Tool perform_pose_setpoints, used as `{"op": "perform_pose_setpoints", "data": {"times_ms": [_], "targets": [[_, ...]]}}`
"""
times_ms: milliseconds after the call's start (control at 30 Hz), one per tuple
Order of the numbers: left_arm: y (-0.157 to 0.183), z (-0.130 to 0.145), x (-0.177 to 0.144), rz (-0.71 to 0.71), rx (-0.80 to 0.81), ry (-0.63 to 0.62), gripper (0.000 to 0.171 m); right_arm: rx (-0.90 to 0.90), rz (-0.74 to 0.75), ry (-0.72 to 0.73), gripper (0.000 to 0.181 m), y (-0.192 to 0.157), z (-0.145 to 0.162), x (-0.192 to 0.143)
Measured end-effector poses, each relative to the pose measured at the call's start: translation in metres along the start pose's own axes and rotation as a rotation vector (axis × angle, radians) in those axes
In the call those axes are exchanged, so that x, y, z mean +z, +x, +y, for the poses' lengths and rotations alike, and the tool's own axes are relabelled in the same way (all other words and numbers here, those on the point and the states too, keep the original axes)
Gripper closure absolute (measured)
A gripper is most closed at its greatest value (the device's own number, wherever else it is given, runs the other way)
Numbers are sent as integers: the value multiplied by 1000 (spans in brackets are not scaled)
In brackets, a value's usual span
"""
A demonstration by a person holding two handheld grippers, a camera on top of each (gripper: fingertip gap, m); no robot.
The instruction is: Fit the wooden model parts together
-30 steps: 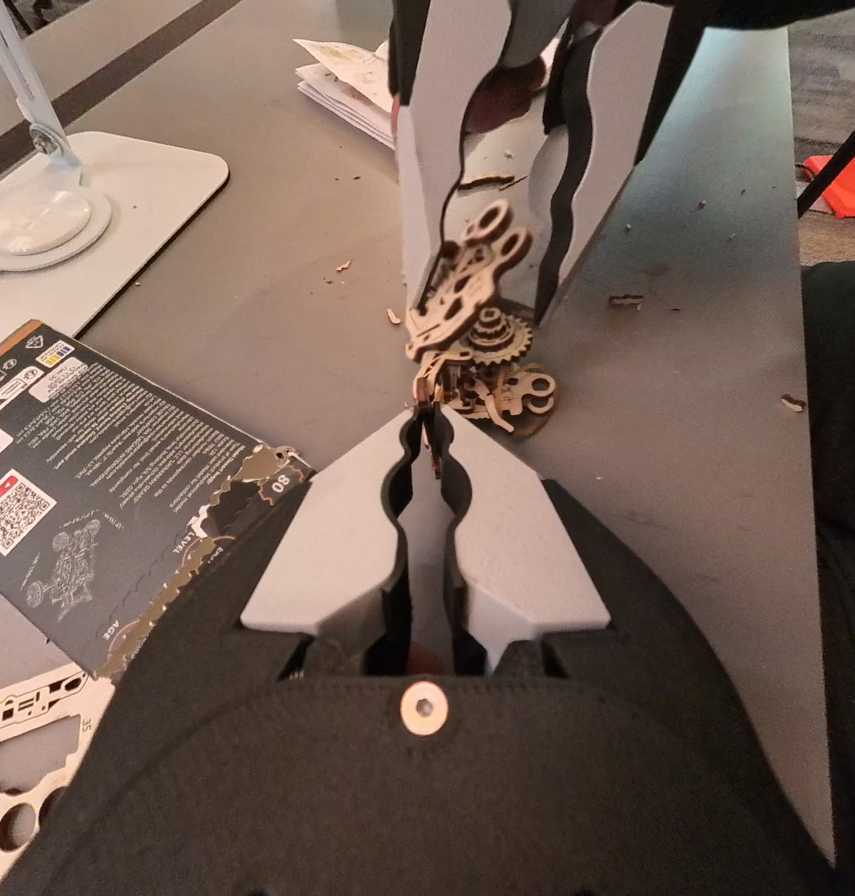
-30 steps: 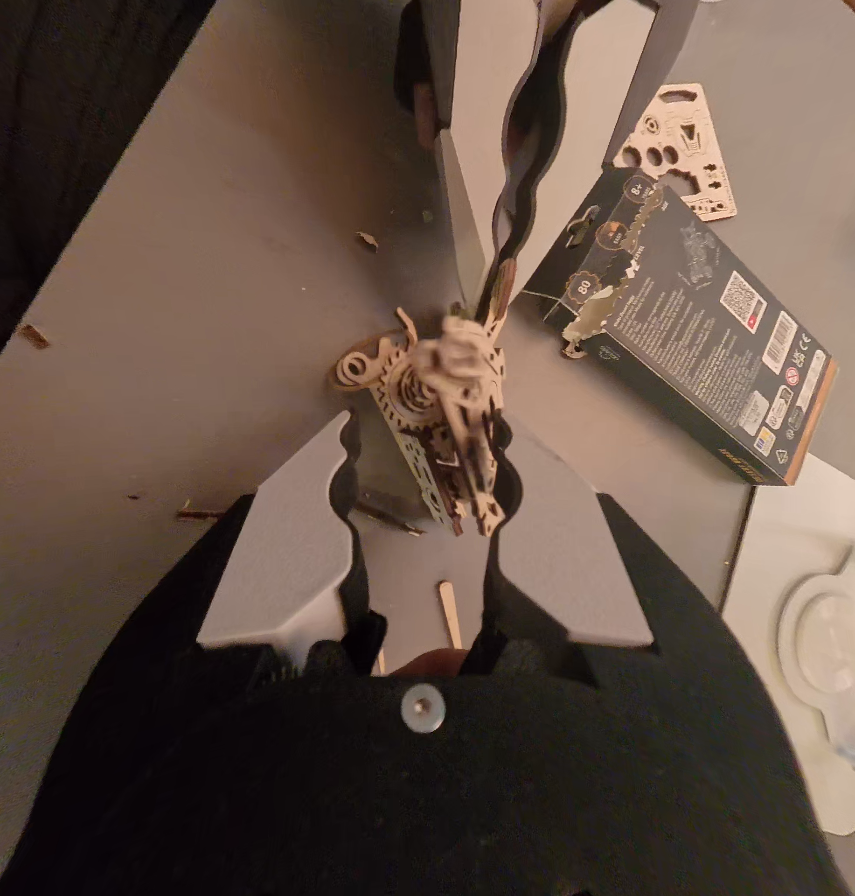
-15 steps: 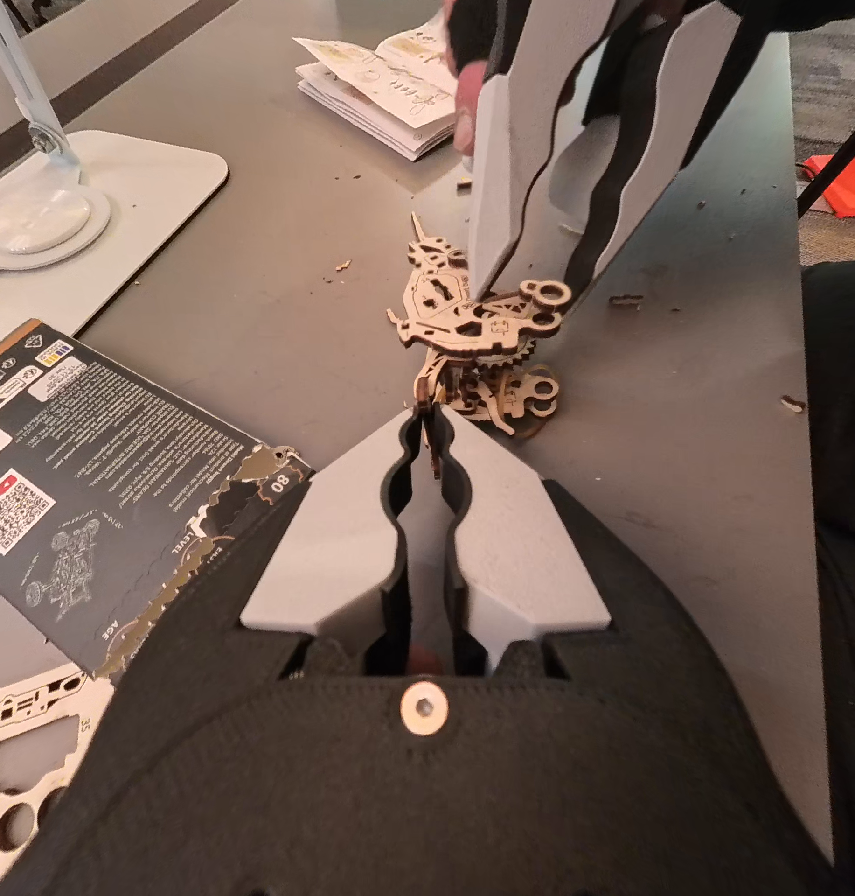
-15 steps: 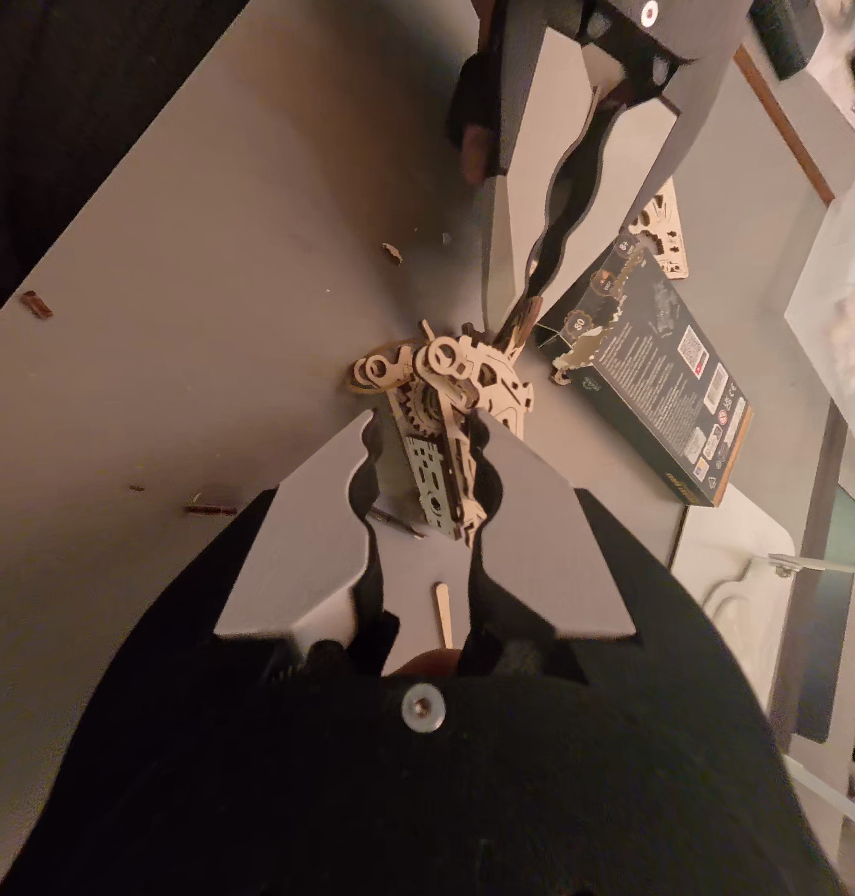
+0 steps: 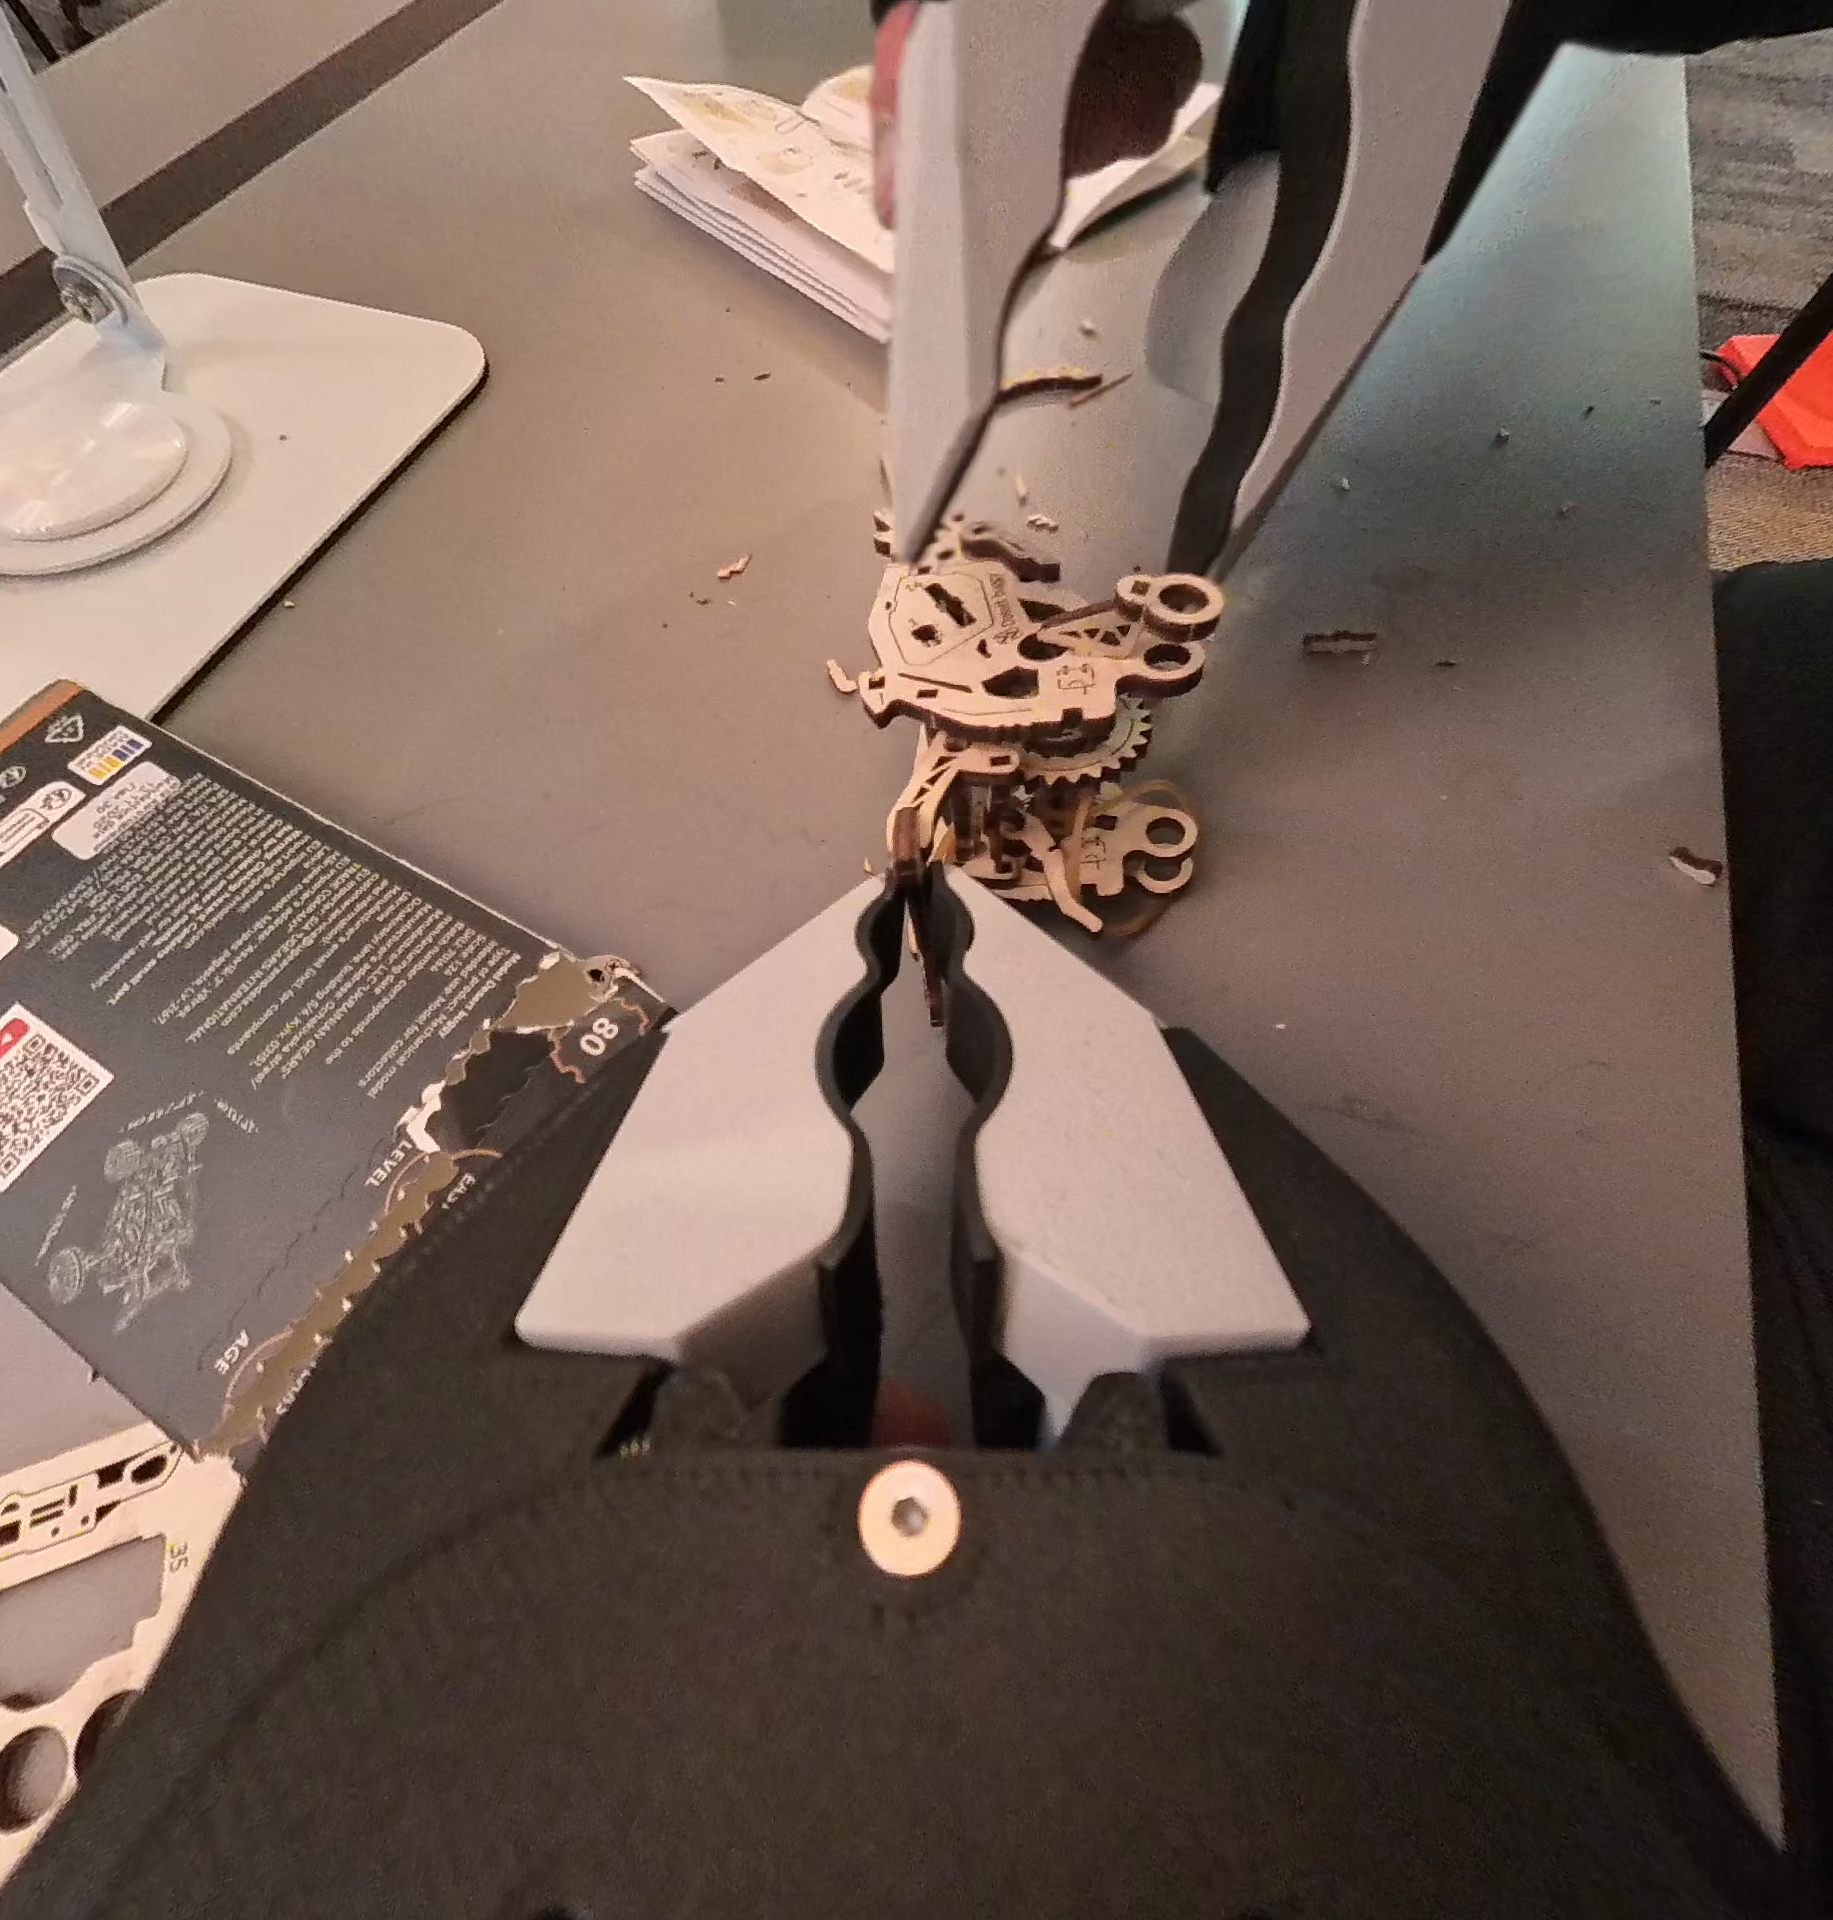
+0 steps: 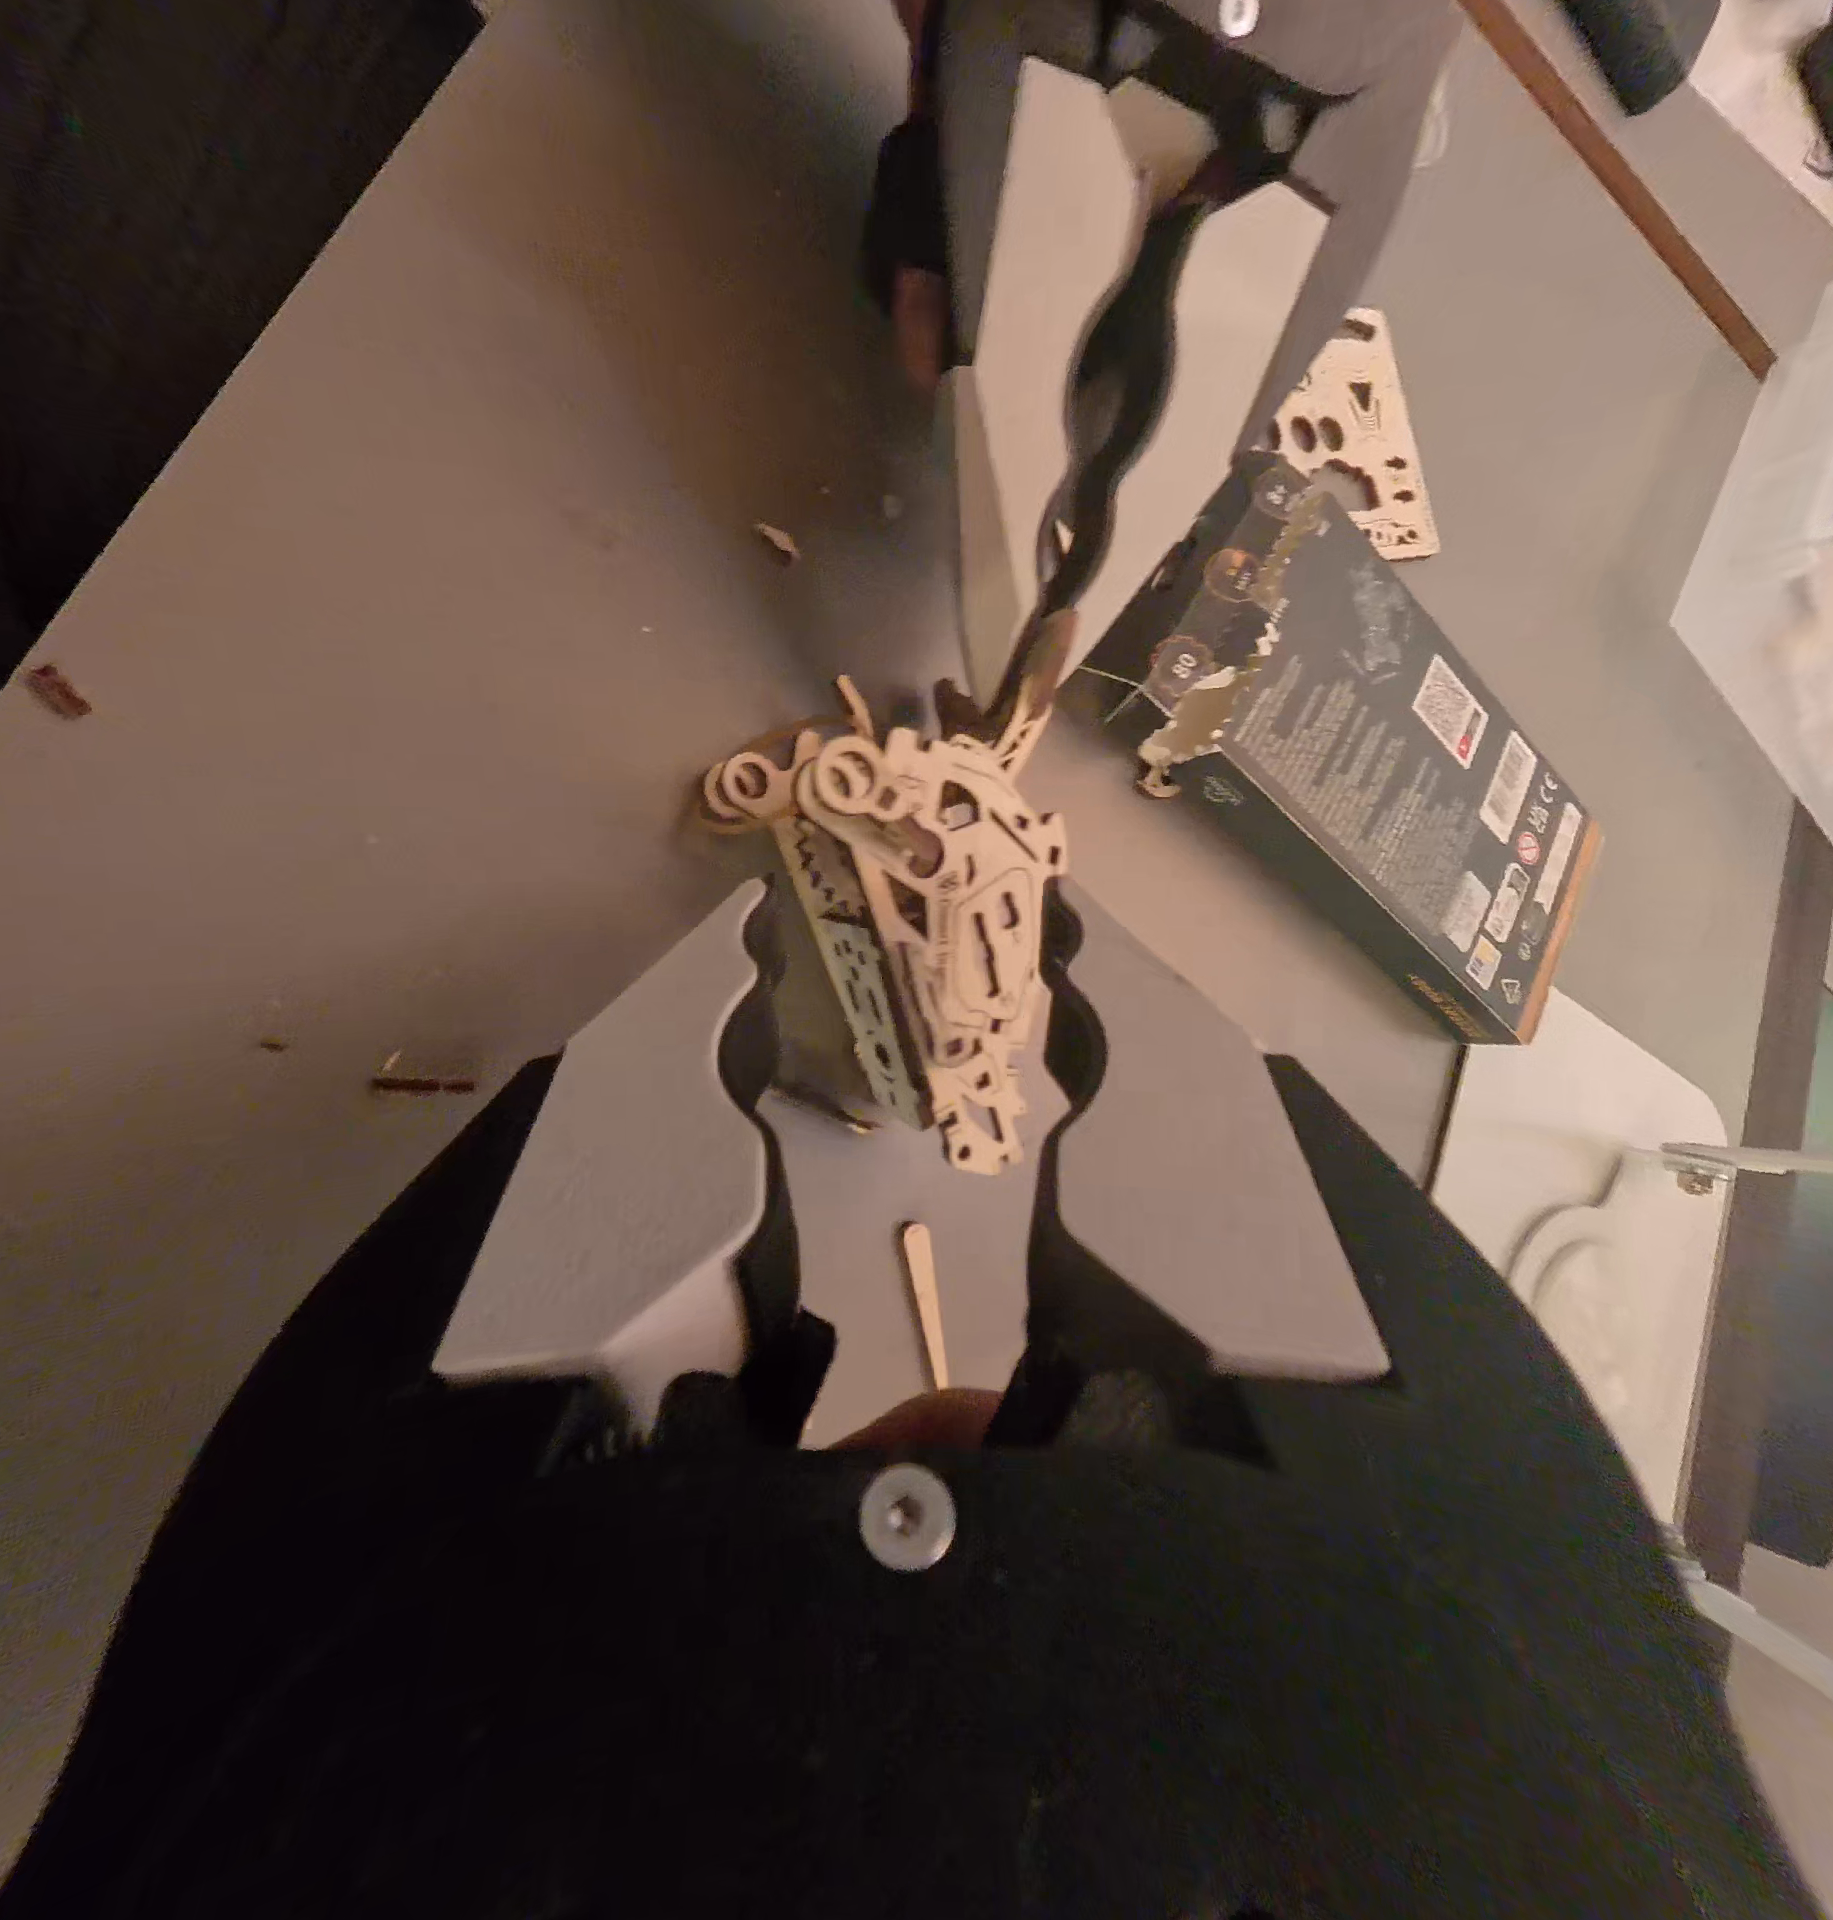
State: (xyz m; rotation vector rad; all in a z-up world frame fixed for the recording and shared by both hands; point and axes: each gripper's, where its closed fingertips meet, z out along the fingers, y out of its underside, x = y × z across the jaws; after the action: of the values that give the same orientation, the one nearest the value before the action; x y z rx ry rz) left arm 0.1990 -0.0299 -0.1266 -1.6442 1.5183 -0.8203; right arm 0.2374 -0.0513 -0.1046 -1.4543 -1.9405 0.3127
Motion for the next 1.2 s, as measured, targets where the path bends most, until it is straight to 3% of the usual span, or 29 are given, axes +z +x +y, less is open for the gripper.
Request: {"op": "perform_pose_setpoints", "data": {"times_ms": [200,400,933,1200], "targets": [[0,0,0,-1,4,2,170,108,-134,-4,117,5,12,20],[1,0,0,3,1,2,170,113,-187,32,131,-2,5,24],[1,0,-1,3,3,4,170,209,-132,41,119,3,3,24],[1,0,-1,1,3,1,169,219,-207,61,138,2,7,16]]}}
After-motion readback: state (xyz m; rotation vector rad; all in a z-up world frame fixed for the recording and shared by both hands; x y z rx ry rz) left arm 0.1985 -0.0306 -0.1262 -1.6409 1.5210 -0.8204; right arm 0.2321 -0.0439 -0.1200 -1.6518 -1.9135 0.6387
